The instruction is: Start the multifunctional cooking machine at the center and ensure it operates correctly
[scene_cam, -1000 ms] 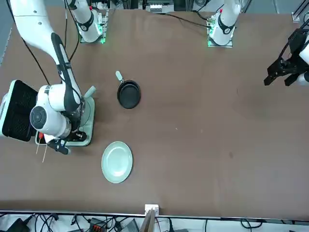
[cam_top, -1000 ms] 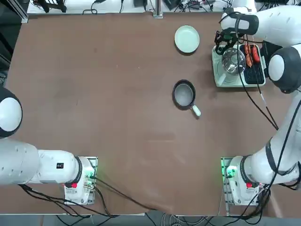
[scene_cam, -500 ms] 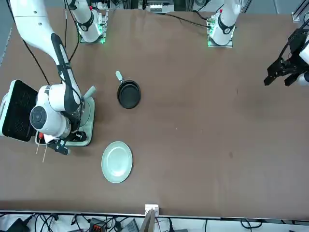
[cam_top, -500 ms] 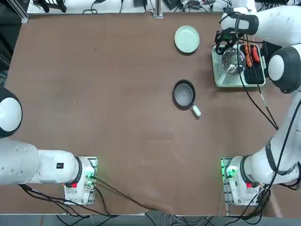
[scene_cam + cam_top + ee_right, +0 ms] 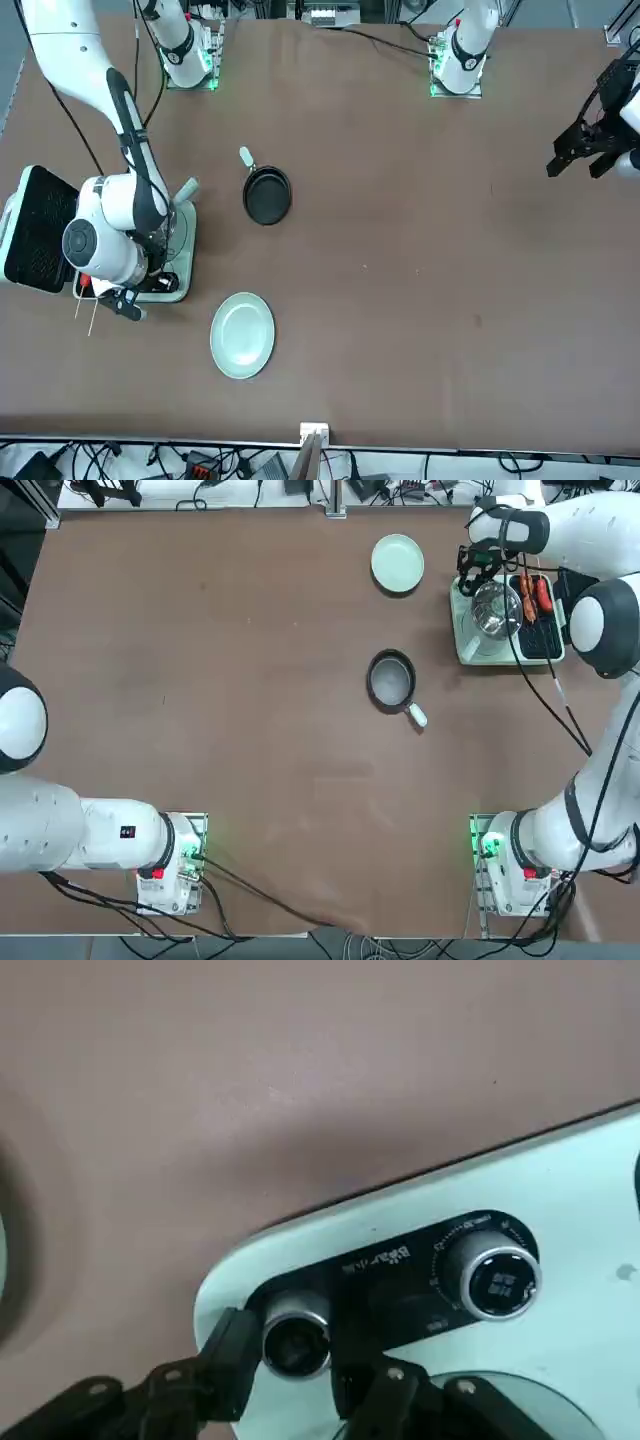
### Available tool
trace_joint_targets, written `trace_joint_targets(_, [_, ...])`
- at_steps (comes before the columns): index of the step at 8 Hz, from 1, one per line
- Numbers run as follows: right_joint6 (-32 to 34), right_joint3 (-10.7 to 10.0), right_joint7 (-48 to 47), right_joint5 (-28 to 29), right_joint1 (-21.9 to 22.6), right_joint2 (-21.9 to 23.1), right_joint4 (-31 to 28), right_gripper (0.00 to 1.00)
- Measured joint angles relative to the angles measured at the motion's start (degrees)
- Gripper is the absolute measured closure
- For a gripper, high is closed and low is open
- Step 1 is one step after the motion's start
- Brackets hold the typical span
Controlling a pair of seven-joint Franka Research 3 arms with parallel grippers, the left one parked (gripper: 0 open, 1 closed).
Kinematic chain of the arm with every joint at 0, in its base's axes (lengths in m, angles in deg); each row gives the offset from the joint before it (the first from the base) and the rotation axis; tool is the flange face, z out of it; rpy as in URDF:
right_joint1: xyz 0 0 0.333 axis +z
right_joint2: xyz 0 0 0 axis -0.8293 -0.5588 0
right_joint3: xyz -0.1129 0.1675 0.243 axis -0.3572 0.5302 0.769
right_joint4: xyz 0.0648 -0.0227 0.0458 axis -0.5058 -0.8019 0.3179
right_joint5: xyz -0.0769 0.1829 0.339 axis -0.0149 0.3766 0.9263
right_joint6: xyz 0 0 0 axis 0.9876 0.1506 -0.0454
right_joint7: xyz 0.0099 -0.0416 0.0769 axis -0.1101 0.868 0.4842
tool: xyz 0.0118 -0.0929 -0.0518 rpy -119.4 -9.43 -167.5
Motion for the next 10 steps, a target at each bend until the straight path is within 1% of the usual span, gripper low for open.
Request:
trace_joint_targets(2, [0.00, 0.00, 3.10, -0.35, 0.12, 0.00, 0.01, 0.58])
trace_joint_targets(5, [0.02, -0.01, 16.66, -0.48, 0.18, 0.00, 0.01, 0.58])
trace_joint_targets(10, [0.81, -0.03, 35.08, -0.49, 0.22, -0.06, 0.34, 0.58])
